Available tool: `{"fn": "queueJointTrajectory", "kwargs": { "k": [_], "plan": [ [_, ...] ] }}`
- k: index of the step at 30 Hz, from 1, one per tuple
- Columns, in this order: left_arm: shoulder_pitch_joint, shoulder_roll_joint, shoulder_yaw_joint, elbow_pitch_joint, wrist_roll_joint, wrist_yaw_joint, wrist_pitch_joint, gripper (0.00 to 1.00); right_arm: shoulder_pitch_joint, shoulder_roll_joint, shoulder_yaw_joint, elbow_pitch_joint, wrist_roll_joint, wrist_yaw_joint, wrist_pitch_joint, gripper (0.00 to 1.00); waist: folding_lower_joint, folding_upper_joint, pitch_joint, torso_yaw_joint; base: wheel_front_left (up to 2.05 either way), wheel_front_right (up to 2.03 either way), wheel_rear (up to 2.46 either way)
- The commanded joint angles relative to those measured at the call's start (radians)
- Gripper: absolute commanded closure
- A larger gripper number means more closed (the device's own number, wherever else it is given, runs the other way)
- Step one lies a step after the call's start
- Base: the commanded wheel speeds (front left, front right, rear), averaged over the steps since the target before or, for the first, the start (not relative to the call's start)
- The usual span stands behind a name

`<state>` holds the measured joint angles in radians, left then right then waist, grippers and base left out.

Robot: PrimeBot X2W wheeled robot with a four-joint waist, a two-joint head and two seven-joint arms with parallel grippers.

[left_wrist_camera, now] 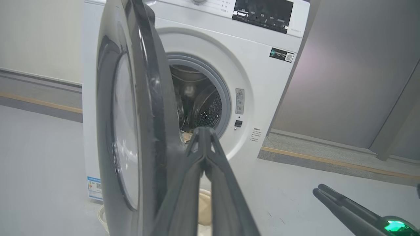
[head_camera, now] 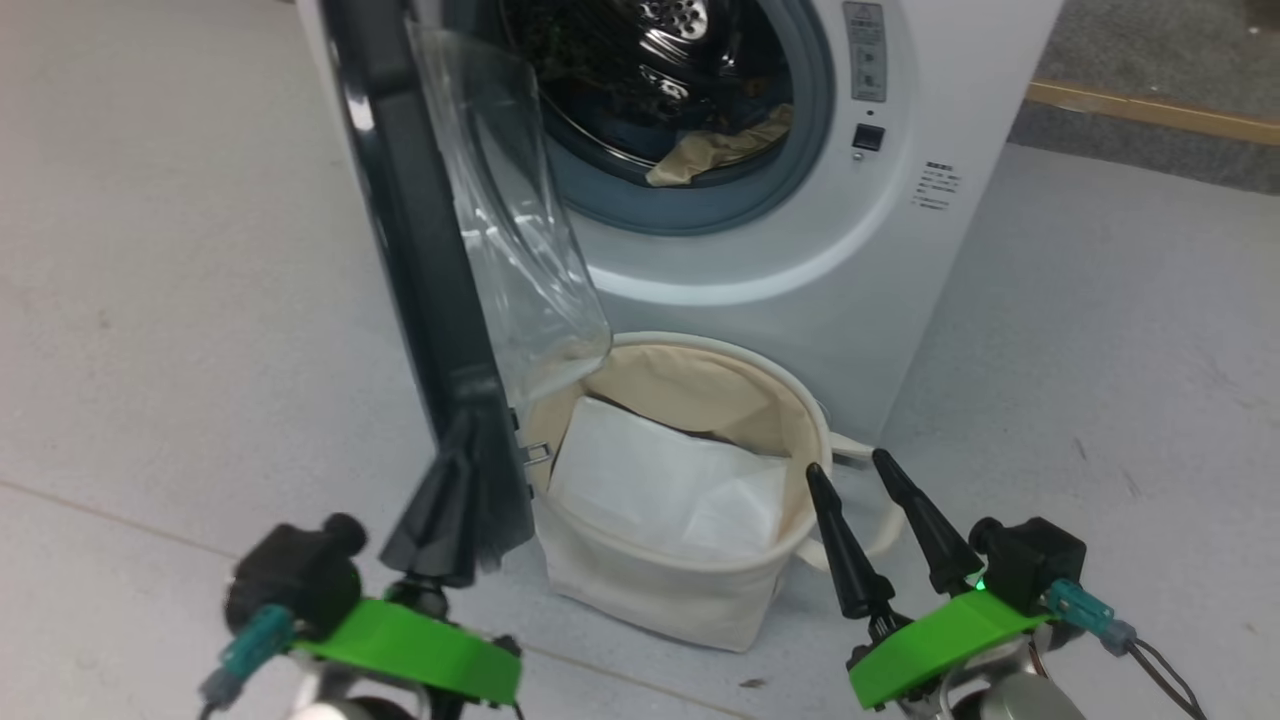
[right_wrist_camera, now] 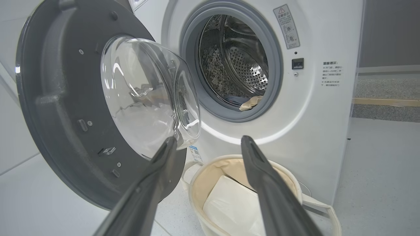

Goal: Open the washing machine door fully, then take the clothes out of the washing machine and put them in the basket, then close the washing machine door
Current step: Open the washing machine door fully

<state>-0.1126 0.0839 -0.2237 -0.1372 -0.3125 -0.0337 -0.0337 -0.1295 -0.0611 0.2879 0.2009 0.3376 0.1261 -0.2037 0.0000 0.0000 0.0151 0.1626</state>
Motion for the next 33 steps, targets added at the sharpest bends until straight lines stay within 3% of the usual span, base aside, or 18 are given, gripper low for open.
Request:
{"fn": "queueJointTrajectory", "kwargs": {
  "k": [1,8,15,24,33],
  "plan": [
    [-0.057,-0.009,0.01,-0.018,0.006,0.016,0.021,1.0,-0.032,0.011,0.023,-0.038,0.01,0.005,-0.004,0.0,0.0,0.0,0.007,-0.019,0.0,0.0,0.0],
    [-0.113,-0.027,-0.002,0.129,-0.022,0.107,0.052,1.0,-0.041,0.011,0.029,-0.023,0.02,0.005,-0.009,0.0,0.0,0.0,0.017,-0.072,0.0,0.0,0.0],
    [-0.16,-0.032,-0.019,0.257,-0.073,0.176,0.02,1.0,-0.046,0.011,0.031,-0.009,0.033,0.005,-0.021,0.0,0.0,0.0,0.013,-0.087,0.0,0.0,0.0],
    [-0.146,-0.022,0.003,0.275,-0.095,0.2,-0.015,1.0,-0.043,0.011,0.023,-0.003,0.032,0.005,-0.028,0.0,0.0,0.0,0.008,-0.035,0.0,0.0,0.0],
    [-0.133,0.069,0.105,0.31,-0.136,0.211,-0.007,1.0,-0.037,0.011,0.029,0.0,0.04,0.005,-0.033,0.0,0.0,0.0,-0.012,0.005,0.0,0.0,0.0]
  ]
}}
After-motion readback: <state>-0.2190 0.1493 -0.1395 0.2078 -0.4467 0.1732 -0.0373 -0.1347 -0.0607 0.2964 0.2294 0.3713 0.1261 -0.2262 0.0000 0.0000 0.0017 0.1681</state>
